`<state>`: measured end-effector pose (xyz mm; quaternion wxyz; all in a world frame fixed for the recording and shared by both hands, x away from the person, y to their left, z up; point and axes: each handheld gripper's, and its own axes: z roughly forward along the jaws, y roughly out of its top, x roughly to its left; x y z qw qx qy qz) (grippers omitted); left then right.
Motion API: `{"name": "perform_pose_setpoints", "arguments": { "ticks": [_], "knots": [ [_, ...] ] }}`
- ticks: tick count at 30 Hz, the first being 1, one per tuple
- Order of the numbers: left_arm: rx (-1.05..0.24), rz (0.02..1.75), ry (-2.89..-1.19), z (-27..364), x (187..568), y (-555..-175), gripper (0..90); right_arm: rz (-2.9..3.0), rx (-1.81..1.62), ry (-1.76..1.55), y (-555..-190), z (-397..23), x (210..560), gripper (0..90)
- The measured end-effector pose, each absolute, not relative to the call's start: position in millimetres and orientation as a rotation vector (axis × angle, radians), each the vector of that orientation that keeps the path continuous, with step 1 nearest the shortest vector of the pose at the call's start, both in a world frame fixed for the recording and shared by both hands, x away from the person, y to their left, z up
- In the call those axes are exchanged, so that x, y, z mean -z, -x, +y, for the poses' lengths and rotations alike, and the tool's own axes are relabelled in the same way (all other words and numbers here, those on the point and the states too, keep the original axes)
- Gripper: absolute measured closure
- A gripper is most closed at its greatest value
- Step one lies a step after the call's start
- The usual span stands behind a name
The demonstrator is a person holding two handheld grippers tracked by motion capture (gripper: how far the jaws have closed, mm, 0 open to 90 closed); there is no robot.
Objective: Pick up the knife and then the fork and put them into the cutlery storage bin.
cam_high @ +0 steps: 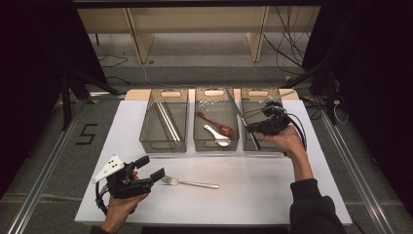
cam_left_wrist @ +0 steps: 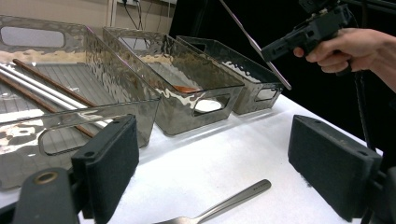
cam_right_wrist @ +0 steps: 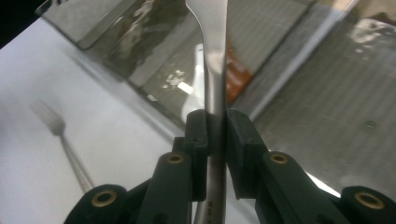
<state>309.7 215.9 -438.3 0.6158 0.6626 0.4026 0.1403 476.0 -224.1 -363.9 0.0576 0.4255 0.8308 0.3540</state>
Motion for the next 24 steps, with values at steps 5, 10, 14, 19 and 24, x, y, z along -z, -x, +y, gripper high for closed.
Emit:
{"name": "perform_pose_setpoints", "arguments": {
  "ticks": [5, 10, 14, 19, 24],
  "knots": [
    [-0.321, 0.930, -1.521, 216, 438, -310, 15.9, 2.473, -1.038, -1.390, -492, -238, 363, 80.0],
    [-0.321, 0.930, -1.521, 216, 439, -310, 16.0, 2.419, -1.023, -1.466, -502, -249, 365, 80.0],
    [-0.322, 0.929, -1.522, 216, 438, -310, 16.0, 2.381, -1.015, -1.500, -507, -254, 368, 79.9],
    [-0.321, 0.929, -1.523, 216, 438, -310, 15.9, 2.351, -0.998, -1.546, -513, -258, 373, 80.0],
    [-0.320, 0.930, -1.522, 216, 438, -310, 15.9, 2.317, -0.975, -1.578, -517, -261, 376, 79.9]
  ]
}}
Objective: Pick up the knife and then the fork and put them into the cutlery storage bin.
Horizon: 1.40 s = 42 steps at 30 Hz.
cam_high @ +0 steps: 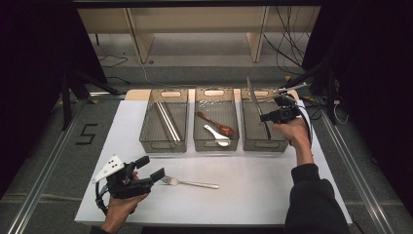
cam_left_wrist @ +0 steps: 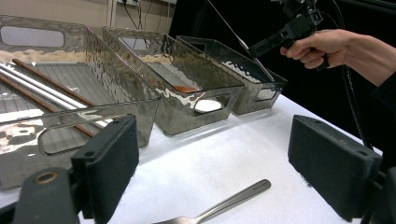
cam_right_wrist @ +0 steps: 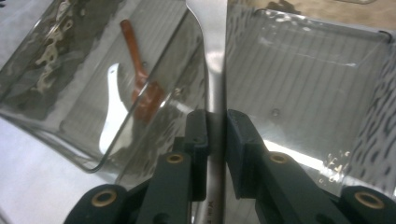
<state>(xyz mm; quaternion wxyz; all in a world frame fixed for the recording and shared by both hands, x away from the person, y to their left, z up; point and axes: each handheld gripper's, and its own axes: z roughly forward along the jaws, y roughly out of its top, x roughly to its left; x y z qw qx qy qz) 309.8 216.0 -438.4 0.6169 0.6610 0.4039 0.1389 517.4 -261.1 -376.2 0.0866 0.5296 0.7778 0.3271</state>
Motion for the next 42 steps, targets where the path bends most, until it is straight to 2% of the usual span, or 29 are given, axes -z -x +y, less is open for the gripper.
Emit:
{"name": "perform_pose_setpoints", "arguments": {
  "ticks": [20, 30, 34, 42],
  "knots": [
    [-0.319, 0.930, -1.521, 216, 438, -310, 15.9, 2.244, -0.902, -1.638, -526, -271, 384, 79.8],
    [-0.318, 0.930, -1.521, 215, 438, -310, 16.0, 2.243, -0.795, -1.690, -528, -272, 400, 80.9],
    [-0.318, 0.928, -1.526, 216, 439, -310, 16.0, 2.238, -0.825, -1.700, -528, -271, 396, 67.2],
    [-0.318, 0.930, -1.522, 216, 438, -310, 16.0, 2.299, -0.865, -1.595, -520, -256, 385, 48.4]
  ]
}}
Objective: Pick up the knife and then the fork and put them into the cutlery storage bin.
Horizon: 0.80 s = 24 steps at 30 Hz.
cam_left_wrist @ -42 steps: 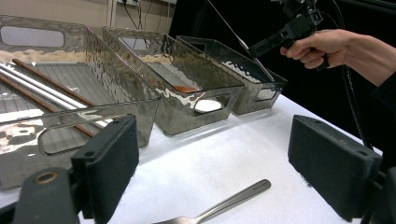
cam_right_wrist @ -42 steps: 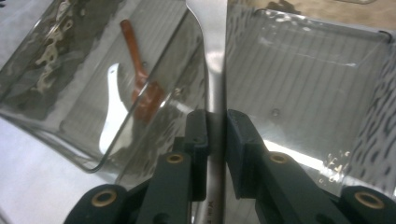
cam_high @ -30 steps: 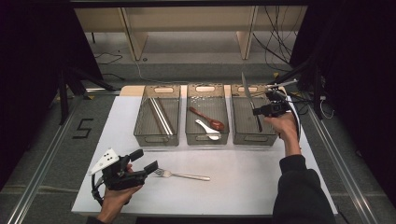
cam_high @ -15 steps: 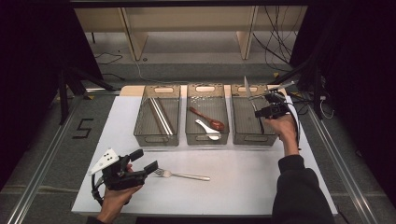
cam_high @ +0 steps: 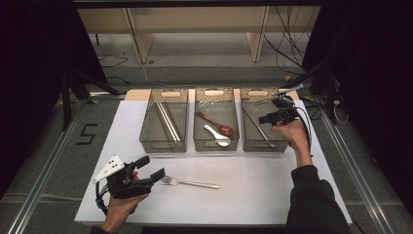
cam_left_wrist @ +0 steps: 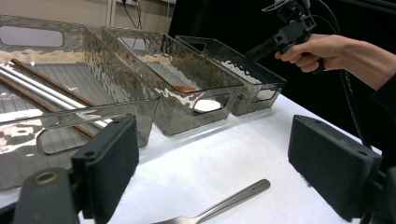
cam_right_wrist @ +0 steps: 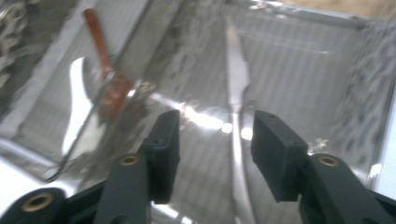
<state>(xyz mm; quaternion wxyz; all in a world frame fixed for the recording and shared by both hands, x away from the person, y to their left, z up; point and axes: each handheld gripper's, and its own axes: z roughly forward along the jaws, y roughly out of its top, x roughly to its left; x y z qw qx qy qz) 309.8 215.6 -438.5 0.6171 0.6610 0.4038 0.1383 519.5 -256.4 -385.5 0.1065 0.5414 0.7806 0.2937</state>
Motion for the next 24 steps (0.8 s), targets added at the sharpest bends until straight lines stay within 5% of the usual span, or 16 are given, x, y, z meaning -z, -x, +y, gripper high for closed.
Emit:
{"name": "perform_pose_setpoints", "arguments": {
  "ticks": [10, 24],
  "knots": [
    [-0.321, 0.926, -1.526, 215, 438, -310, 15.9, 2.388, -0.986, -1.343, -490, -219, 363, 33.0],
    [-0.324, 0.926, -1.526, 215, 438, -309, 15.9, 2.575, -1.014, -1.026, -443, -162, 355, 30.8]
  ]
}}
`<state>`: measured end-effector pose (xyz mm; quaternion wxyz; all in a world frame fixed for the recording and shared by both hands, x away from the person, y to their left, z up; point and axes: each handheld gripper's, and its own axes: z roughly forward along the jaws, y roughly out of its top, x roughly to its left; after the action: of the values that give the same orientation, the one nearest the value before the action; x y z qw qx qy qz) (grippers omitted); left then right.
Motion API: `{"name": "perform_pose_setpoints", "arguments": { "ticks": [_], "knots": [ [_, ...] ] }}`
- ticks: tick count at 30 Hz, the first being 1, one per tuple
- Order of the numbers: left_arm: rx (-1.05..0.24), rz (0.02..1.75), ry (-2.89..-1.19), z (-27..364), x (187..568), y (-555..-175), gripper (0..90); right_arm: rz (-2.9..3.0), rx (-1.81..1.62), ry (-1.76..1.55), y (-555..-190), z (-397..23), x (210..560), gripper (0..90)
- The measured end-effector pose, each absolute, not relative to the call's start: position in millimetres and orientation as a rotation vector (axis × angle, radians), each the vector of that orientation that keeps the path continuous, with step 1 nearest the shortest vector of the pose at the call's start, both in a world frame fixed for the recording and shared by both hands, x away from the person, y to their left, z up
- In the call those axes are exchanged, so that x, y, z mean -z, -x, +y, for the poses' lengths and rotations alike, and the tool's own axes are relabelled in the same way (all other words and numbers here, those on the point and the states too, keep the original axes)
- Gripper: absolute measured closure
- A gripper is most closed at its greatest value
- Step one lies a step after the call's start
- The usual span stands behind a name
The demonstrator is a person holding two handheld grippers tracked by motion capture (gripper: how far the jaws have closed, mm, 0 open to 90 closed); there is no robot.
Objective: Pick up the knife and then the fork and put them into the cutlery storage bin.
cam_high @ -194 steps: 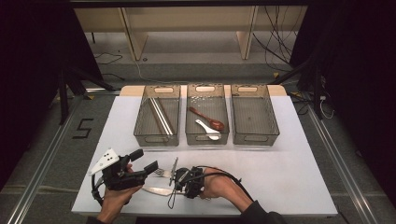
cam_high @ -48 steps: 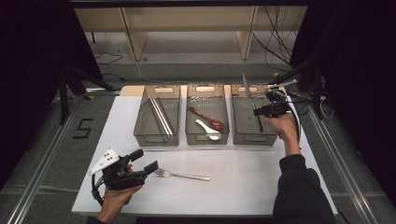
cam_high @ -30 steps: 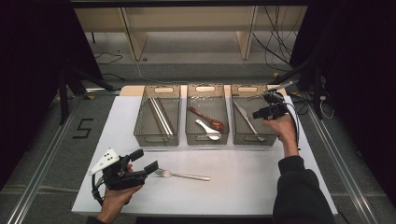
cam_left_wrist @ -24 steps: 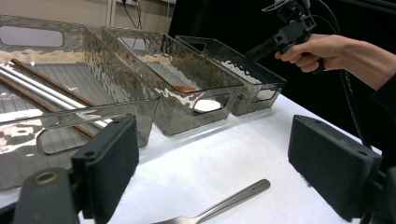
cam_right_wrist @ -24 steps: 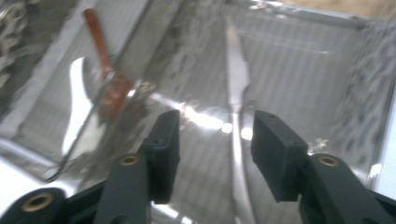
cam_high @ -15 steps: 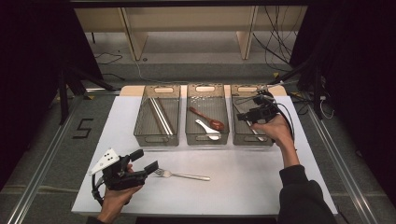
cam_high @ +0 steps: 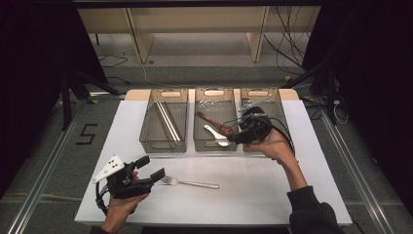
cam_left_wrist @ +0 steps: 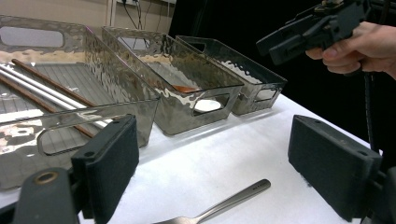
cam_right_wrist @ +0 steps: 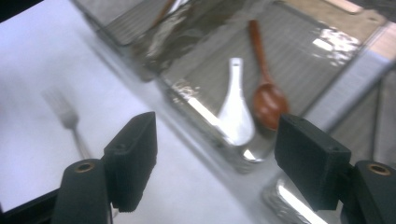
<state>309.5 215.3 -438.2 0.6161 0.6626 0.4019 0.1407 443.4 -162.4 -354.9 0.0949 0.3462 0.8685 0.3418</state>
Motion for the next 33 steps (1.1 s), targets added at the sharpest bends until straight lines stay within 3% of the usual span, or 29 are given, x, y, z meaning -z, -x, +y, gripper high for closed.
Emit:
{"name": "perform_pose_setpoints", "arguments": {
  "ticks": [20, 33],
  "knots": [
    [-0.324, 0.923, -1.526, 216, 438, -309, 15.9, 2.851, -0.839, -0.751, -411, -83, 400, 31.1],
    [-0.325, 0.925, -1.526, 216, 438, -309, 15.9, 2.954, -0.705, -0.607, -400, -51, 430, 36.0]
  ]
}}
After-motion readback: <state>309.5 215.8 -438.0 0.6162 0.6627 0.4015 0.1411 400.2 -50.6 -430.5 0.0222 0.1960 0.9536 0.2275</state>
